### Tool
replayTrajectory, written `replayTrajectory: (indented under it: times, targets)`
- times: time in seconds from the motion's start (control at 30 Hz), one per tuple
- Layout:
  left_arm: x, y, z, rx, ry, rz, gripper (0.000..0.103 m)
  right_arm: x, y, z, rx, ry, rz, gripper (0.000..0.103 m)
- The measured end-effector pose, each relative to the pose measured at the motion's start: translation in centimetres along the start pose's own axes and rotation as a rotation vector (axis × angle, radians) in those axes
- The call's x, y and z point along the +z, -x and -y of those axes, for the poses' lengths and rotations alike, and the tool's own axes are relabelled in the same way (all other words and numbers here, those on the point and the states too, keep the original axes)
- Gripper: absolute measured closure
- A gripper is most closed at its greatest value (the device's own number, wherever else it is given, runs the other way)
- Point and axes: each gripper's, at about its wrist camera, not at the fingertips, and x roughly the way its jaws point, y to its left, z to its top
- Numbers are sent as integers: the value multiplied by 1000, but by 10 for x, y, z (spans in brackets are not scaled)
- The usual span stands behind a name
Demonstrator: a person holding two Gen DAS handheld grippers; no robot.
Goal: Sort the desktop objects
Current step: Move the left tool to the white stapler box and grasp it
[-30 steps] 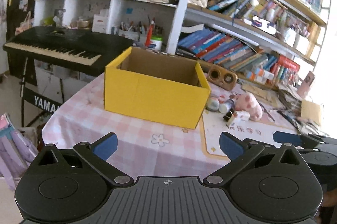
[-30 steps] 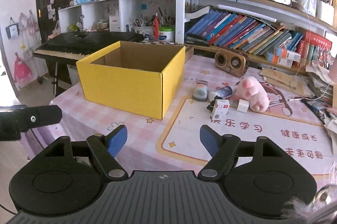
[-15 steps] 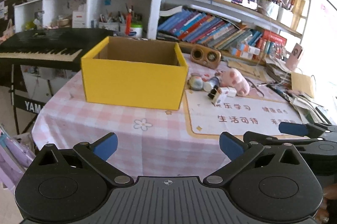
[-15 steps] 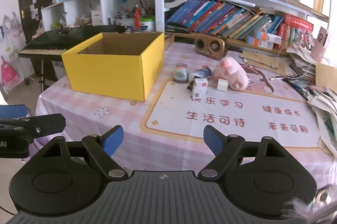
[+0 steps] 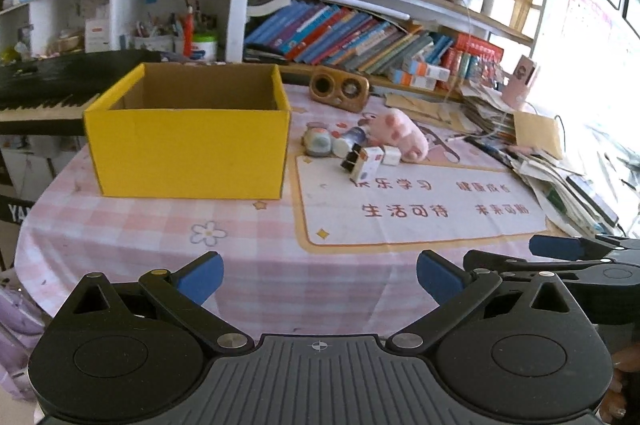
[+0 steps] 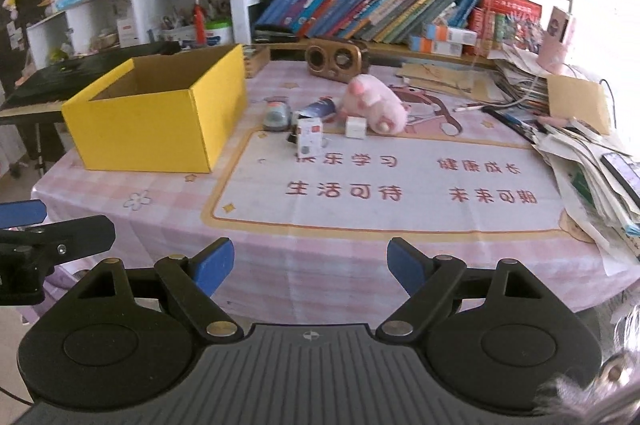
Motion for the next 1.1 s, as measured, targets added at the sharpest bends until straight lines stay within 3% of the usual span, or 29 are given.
replayTrajectory:
  times: [0.37, 0.53, 1.1]
  targets:
    - [8, -27, 22, -30, -50, -47, 0, 1, -9, 26, -35, -48, -30, 20]
    - [16, -42, 32, 9, -89, -64, 0, 7, -19, 38, -39, -62, -44, 20]
    - [42, -91, 51, -21, -84, -95, 0, 43, -66, 69, -17, -44, -88, 19]
